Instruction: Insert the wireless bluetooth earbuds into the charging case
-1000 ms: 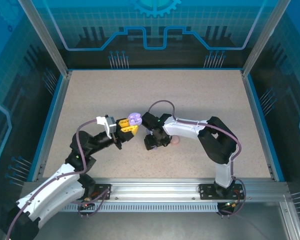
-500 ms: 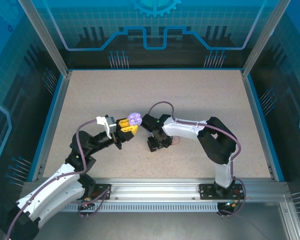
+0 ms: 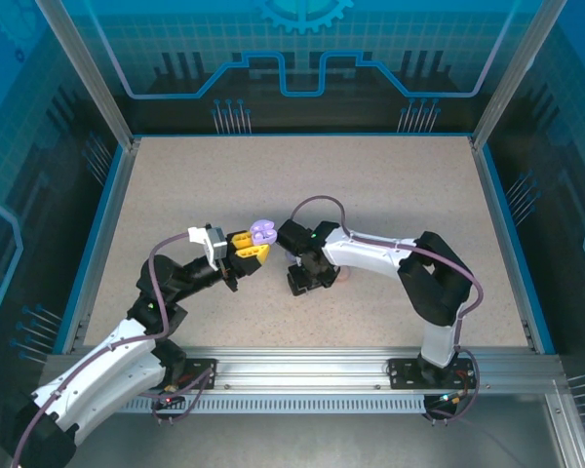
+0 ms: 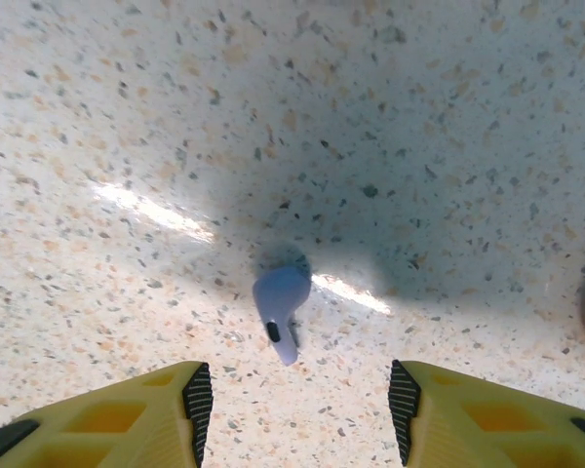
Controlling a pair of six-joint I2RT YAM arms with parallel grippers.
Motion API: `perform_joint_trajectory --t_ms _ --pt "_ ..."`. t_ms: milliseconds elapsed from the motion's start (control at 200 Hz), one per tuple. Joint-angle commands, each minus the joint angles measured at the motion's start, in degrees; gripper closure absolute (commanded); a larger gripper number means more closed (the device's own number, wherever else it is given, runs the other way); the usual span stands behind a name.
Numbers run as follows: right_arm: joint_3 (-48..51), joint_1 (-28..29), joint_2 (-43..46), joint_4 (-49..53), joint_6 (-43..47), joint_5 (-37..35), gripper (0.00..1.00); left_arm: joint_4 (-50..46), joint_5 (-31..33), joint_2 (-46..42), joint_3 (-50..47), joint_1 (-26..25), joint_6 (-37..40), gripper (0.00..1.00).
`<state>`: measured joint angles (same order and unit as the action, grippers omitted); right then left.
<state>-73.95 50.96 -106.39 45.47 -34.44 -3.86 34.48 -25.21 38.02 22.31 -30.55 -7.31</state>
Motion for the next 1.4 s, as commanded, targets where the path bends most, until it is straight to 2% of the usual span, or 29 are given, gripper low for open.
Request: perform_joint_trajectory --t_ms 0,535,976,1396 --pt "-3.1 -0.4 -0.8 2.5 1.4 1.2 0.46 0.4 0.8 -0.8 -0.9 -0.2 1.1 0.94" --pt "-10.8 -0.6 -9.7 8.5 3.8 1.3 0.55 0.4 0.8 -1.4 -1.2 -0.3 1.2 0.94" --pt "-11.8 -0.5 -12.9 8.8 4.3 1.9 0.64 0.3 1.0 -1.3 -1.2 -0.3 1.5 0.94" --pt "-10.2 -0.9 -12.5 7.2 4.0 2.9 0.77 0.2 1.0 -1.3 -1.3 -0.3 1.6 0.94"
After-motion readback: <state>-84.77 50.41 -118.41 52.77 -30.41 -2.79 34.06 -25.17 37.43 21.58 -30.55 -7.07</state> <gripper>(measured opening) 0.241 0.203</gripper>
